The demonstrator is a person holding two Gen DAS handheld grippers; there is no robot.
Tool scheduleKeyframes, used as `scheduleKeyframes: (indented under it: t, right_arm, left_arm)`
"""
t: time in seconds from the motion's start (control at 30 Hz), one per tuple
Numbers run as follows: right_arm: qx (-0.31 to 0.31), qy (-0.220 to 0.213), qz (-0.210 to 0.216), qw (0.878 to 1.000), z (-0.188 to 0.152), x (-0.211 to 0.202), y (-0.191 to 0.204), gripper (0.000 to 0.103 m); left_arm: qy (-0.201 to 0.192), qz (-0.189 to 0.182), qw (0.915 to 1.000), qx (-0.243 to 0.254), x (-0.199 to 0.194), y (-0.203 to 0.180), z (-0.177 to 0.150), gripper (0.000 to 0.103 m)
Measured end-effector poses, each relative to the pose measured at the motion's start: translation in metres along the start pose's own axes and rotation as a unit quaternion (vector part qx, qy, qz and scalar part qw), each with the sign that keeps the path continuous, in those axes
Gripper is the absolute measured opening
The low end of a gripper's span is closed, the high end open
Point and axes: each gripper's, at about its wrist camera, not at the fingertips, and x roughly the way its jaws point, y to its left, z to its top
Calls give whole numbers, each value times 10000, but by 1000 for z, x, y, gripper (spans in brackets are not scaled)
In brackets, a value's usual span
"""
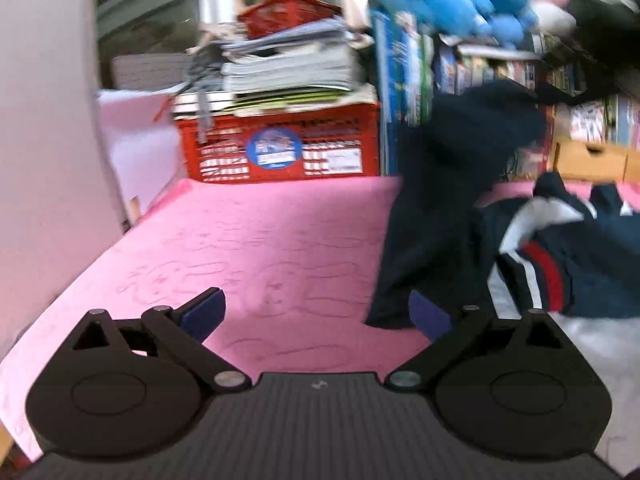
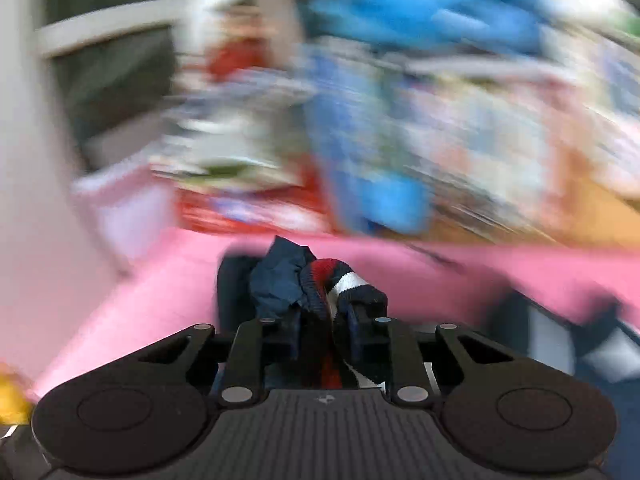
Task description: Fold clothes
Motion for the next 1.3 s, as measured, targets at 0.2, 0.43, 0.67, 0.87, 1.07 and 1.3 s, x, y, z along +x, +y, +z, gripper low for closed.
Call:
scheduleKeyframes:
  t: [0.2,0.43,0.67,0.87,1.07,1.3]
  right_arm:
    - [-933,-482,2244,9688,76,21,159,45]
    - [-937,-352,1185,9879,53,21,103,87]
    - [-1608,673,-1116,9784,-37,28,12,55]
    - [-1479,1079,-1520,9713,-72,72,-13,50]
    - [-1771,708,-2348,9531,-52,141,-30,51]
    - [-868,572,-1874,9768,-33,124,-49,60]
  left_arm:
    - [-84,-177,9997,-166,-10,22,-3,99]
    - [-128,-259,9993,-237,4,20,-2,99]
    - [-94,397,9991,-96,56,8,13,99]
    - [890,733,9925,-417,105,25,8,101]
    - [1042,627,9903,-668,110,37,8,103]
    - [1077,608,9894,-758,112,37,7,103]
